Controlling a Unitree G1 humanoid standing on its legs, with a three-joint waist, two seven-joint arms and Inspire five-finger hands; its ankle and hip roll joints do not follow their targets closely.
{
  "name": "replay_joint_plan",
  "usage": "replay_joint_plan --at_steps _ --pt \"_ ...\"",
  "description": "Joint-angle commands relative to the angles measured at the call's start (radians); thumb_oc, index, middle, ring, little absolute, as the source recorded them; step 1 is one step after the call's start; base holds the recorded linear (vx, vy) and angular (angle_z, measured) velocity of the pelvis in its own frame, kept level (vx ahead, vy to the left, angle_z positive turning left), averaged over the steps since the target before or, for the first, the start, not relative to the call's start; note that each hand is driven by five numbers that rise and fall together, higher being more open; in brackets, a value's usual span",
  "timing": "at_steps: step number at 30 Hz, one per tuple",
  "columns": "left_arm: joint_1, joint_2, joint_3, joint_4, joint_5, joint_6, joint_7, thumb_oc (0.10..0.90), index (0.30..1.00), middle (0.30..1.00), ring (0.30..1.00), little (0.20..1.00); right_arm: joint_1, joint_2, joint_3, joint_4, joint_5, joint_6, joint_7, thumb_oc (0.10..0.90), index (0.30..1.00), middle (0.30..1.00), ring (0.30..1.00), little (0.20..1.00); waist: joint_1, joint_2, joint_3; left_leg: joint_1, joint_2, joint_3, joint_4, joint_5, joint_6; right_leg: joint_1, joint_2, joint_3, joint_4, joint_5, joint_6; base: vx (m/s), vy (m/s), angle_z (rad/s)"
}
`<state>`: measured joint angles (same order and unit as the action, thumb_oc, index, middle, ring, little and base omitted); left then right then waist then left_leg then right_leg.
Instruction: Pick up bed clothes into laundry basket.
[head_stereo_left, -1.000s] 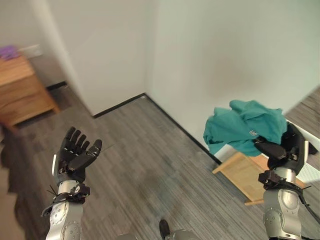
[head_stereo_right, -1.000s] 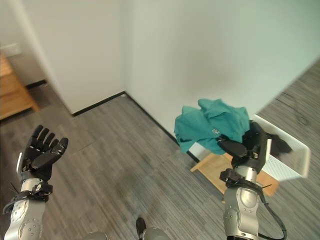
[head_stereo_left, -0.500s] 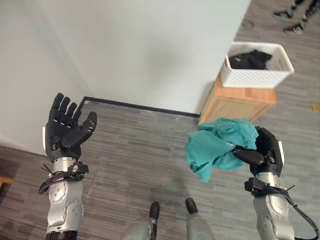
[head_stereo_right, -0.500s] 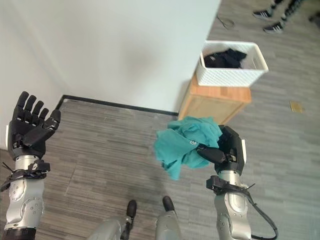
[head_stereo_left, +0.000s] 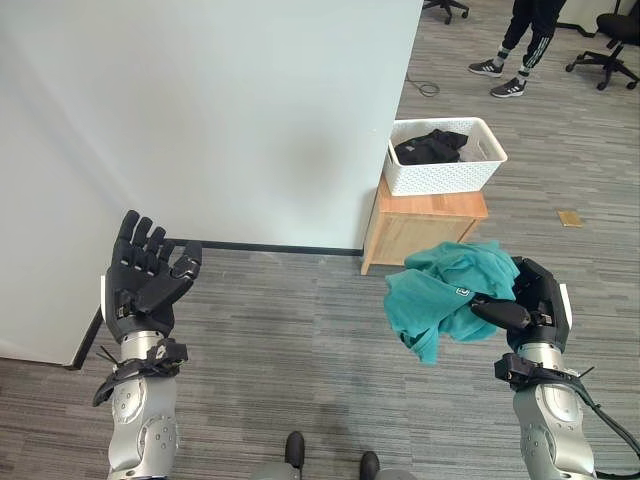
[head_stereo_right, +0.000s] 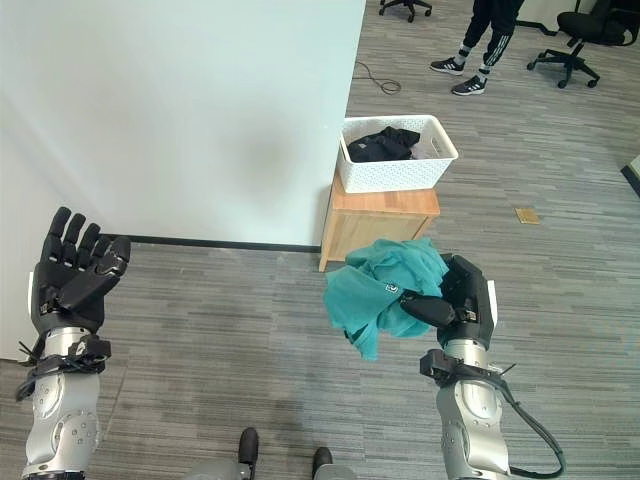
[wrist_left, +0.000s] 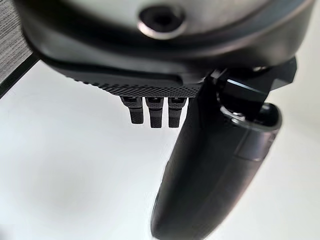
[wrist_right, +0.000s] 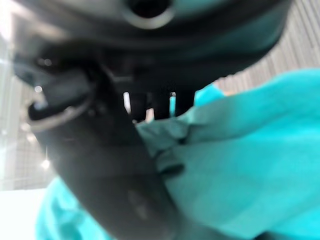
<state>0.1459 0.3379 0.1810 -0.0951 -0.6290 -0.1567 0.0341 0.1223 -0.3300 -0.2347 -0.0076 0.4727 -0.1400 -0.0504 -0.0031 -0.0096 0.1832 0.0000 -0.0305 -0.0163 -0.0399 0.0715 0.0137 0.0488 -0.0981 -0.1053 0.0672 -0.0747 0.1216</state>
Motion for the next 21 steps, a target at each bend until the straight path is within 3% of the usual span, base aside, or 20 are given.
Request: replay_joint_plan --at_steps 1,4,6,8,11,13,14,15,16,17,19,20,21 --pt "-0.022 0.082 0.025 -0.078 0.061 -0.043 -0.040 0.800 0.900 0.900 0.900 0.900 -0.095 -0.057 -0.019 -0.076 -0.008 -0.099 0.009 0.400 0.300 0.300 0.300 0.300 0.004 -0.007 -0.023 -0.013 0.032 -0.047 0.110 -0.168 -0.030 -0.116 -0.050 0.017 0.142 -0.004 0.012 -0.06 0.132 -0.16" --pt "-0.020 0.096 0.031 -0.067 0.071 -0.047 -0.038 0.800 0.900 0.900 0.900 0.900 -0.123 -0.059 0.012 -0.100 -0.026 -0.095 0.016 0.400 0.300 0.300 0.300 0.300 0.009 0.001 0.008 -0.004 0.039 -0.036 0.116 -0.173 -0.020 -0.171 -0.075 0.029 0.261 0.022 0.046 -0.05 0.051 -0.26" --pt "-0.021 0.104 0.036 -0.070 0.067 -0.047 -0.036 0.800 0.900 0.900 0.900 0.900 -0.129 -0.052 0.028 -0.110 -0.025 -0.094 0.019 0.400 0.300 0.300 0.300 0.300 0.015 0.003 0.014 0.000 0.062 -0.037 0.117 -0.176 -0.030 -0.175 -0.129 0.042 0.257 0.057 0.053 0.02 -0.184 -0.15" --pt "-0.026 0.114 0.037 -0.088 0.047 -0.047 -0.042 0.800 0.900 0.900 0.900 0.900 -0.125 -0.040 0.019 -0.120 -0.023 -0.093 0.017 0.400 0.300 0.300 0.300 0.300 0.022 0.003 0.012 -0.007 0.105 -0.054 0.125 -0.180 -0.060 -0.163 -0.216 0.063 0.215 0.112 0.053 0.05 -0.334 -0.03" --pt "-0.047 0.133 0.023 -0.088 0.043 -0.048 -0.037 0.800 0.900 0.900 0.900 0.900 -0.129 -0.032 0.008 -0.107 -0.017 -0.099 -0.002 0.400 0.300 0.300 0.300 0.300 0.038 -0.011 -0.004 -0.021 0.156 -0.089 0.149 -0.201 -0.110 -0.121 -0.323 0.069 0.095 0.201 0.084 0.11 -0.418 0.06" --pt "-0.053 0.139 0.025 -0.086 0.037 -0.051 -0.035 0.800 0.900 0.900 0.900 0.900 -0.131 -0.032 0.012 -0.111 -0.018 -0.098 -0.004 0.400 0.300 0.300 0.300 0.300 0.042 -0.024 -0.012 -0.031 0.184 -0.107 0.169 -0.204 -0.139 -0.112 -0.365 0.085 0.033 0.266 0.105 0.10 -0.361 0.09" --pt "-0.053 0.139 0.025 -0.085 0.037 -0.051 -0.035 0.800 0.900 0.900 0.900 0.900 -0.130 -0.032 0.013 -0.110 -0.018 -0.098 -0.004 0.400 0.300 0.300 0.300 0.300 0.043 -0.023 -0.015 -0.026 0.187 -0.106 0.168 -0.216 -0.139 -0.107 -0.363 0.082 0.033 0.257 0.106 0.11 -0.419 0.22" --pt "-0.054 0.141 0.027 -0.079 0.023 -0.060 -0.030 0.800 0.900 0.900 0.900 0.900 -0.134 -0.049 0.017 -0.123 -0.027 -0.094 -0.005 0.400 0.300 0.300 0.300 0.300 0.041 -0.036 -0.024 -0.021 0.216 -0.126 0.182 -0.220 -0.170 -0.118 -0.375 0.122 0.005 0.278 0.131 0.19 -0.520 0.27" --pt "-0.060 0.142 0.027 -0.066 0.015 -0.064 -0.026 0.800 0.900 0.900 0.900 0.900 -0.138 -0.065 0.029 -0.137 -0.022 -0.094 0.007 0.400 0.300 0.300 0.300 0.300 0.038 -0.040 -0.035 -0.017 0.251 -0.148 0.191 -0.218 -0.195 -0.112 -0.348 0.160 0.021 0.218 0.140 0.15 -0.523 0.25" --pt "-0.060 0.141 0.027 -0.066 0.015 -0.064 -0.026 0.800 0.900 0.900 0.900 0.900 -0.138 -0.066 0.029 -0.137 -0.022 -0.095 0.007 0.400 0.300 0.300 0.300 0.300 0.038 -0.039 -0.035 -0.016 0.253 -0.148 0.190 -0.218 -0.196 -0.114 -0.346 0.161 0.025 0.215 0.140 0.11 -0.364 0.06" --pt "-0.048 0.132 0.031 -0.066 0.015 -0.057 -0.033 0.800 0.900 0.900 0.900 0.900 -0.151 -0.084 0.051 -0.128 -0.010 -0.092 0.025 0.400 0.300 0.300 0.300 0.300 0.048 -0.034 -0.045 -0.003 0.302 -0.146 0.183 -0.193 -0.213 -0.104 -0.312 0.125 0.032 0.105 0.139 0.07 -0.272 0.06" --pt "-0.044 0.124 0.030 -0.067 0.014 -0.057 -0.040 0.800 0.900 0.900 0.900 0.900 -0.155 -0.094 0.056 -0.121 -0.001 -0.091 0.033 0.400 0.300 0.300 0.300 0.300 0.045 -0.027 -0.045 -0.006 0.326 -0.157 0.182 -0.152 -0.220 -0.090 -0.282 0.119 0.033 0.073 0.120 0.05 -0.352 0.04" --pt "-0.038 0.113 0.030 -0.061 0.013 -0.054 -0.041 0.800 0.900 0.900 0.900 0.900 -0.148 -0.107 0.063 -0.127 -0.007 -0.088 0.042 0.400 0.300 0.300 0.300 0.300 0.049 -0.023 -0.043 -0.020 0.350 -0.177 0.192 -0.055 -0.220 -0.086 -0.250 0.116 0.033 0.061 0.102 0.03 -0.383 0.10"
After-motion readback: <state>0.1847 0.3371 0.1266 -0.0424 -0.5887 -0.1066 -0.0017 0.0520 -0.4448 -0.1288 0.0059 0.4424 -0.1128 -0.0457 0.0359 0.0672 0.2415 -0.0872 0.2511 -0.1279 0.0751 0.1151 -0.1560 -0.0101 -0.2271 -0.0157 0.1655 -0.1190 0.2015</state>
